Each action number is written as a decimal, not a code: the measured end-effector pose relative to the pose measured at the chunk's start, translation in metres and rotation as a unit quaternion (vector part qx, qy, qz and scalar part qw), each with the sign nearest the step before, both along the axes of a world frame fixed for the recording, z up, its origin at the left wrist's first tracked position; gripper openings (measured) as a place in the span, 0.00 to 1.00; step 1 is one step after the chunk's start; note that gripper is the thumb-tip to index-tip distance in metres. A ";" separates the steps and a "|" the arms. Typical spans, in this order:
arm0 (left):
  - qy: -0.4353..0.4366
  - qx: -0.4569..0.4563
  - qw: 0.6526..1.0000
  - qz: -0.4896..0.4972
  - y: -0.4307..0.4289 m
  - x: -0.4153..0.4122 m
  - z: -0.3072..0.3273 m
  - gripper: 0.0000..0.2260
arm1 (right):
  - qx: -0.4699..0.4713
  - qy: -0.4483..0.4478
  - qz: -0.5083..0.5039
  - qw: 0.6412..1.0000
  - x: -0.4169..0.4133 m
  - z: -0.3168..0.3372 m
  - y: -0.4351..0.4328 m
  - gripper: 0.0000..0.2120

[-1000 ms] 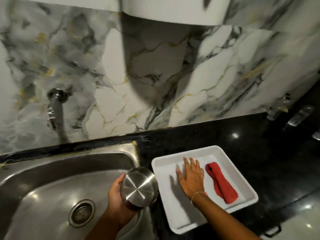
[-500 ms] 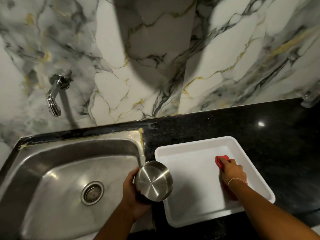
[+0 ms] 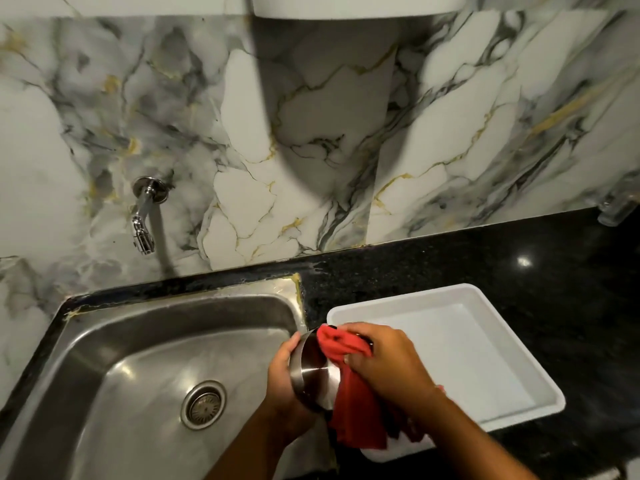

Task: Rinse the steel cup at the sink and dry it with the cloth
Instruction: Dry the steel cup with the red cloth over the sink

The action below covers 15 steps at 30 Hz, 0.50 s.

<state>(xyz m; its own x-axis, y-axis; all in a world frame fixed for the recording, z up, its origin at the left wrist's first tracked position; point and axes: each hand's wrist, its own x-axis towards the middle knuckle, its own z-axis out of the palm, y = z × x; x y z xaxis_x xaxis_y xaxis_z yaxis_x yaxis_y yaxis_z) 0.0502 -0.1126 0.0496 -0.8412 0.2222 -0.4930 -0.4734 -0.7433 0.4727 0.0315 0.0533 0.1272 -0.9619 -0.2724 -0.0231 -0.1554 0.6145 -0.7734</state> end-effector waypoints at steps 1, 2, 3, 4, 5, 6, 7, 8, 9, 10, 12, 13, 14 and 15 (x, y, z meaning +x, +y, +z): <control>0.004 0.010 1.000 -0.007 -0.004 0.002 0.003 0.26 | 0.057 0.033 -0.014 0.998 0.004 0.003 -0.017 0.16; 0.005 0.019 1.000 -0.016 -0.007 0.004 0.004 0.24 | 0.090 0.049 -0.025 0.994 0.008 0.004 -0.033 0.15; 0.006 0.025 0.999 -0.023 -0.011 0.005 0.004 0.23 | 0.102 0.059 -0.026 0.993 0.011 0.002 -0.045 0.15; 0.005 0.026 0.999 -0.025 -0.014 0.007 0.004 0.23 | 0.105 0.067 -0.010 0.992 0.014 0.001 -0.053 0.16; 0.003 0.029 0.999 -0.023 -0.019 0.008 0.005 0.23 | 0.099 0.075 0.019 0.992 0.017 0.001 -0.059 0.18; 0.004 0.032 0.999 -0.021 -0.026 0.010 0.005 0.23 | 0.093 0.080 0.057 0.991 0.020 0.002 -0.063 0.19; 0.007 0.031 0.999 -0.017 -0.033 0.011 0.004 0.24 | 0.092 0.089 0.105 0.986 0.023 0.004 -0.065 0.20; 0.012 0.027 0.999 -0.015 -0.041 0.012 0.005 0.24 | 0.102 0.099 0.163 0.976 0.027 0.007 -0.066 0.19; 0.016 0.024 0.999 -0.017 -0.048 0.014 0.007 0.24 | 0.116 0.108 0.218 0.963 0.030 0.009 -0.064 0.18; 0.017 0.021 0.999 -0.020 -0.055 0.016 0.009 0.24 | 0.136 0.111 0.264 0.948 0.031 0.011 -0.061 0.18; 0.016 0.019 0.999 -0.029 -0.065 0.018 0.012 0.26 | 0.205 0.125 0.330 0.913 0.030 0.012 -0.053 0.18; 0.019 0.013 0.999 -0.034 -0.068 0.019 0.013 0.27 | 0.251 0.140 0.353 0.890 0.029 0.013 -0.049 0.18; 0.015 0.003 0.999 -0.038 -0.070 0.020 0.014 0.28 | 0.296 0.171 0.363 0.867 0.028 0.013 -0.045 0.19; 0.008 -0.003 0.999 -0.040 -0.072 0.021 0.015 0.29 | 0.332 0.215 0.358 0.846 0.029 0.012 -0.045 0.20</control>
<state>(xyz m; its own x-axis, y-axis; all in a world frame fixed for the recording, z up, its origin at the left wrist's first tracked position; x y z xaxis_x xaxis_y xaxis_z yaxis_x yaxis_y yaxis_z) 0.0713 -0.1844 0.0647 -0.8287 0.2858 -0.4812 -0.5234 -0.7002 0.4856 0.0605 0.0088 0.1388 -0.5141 -0.8531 -0.0892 -0.8509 0.5203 -0.0723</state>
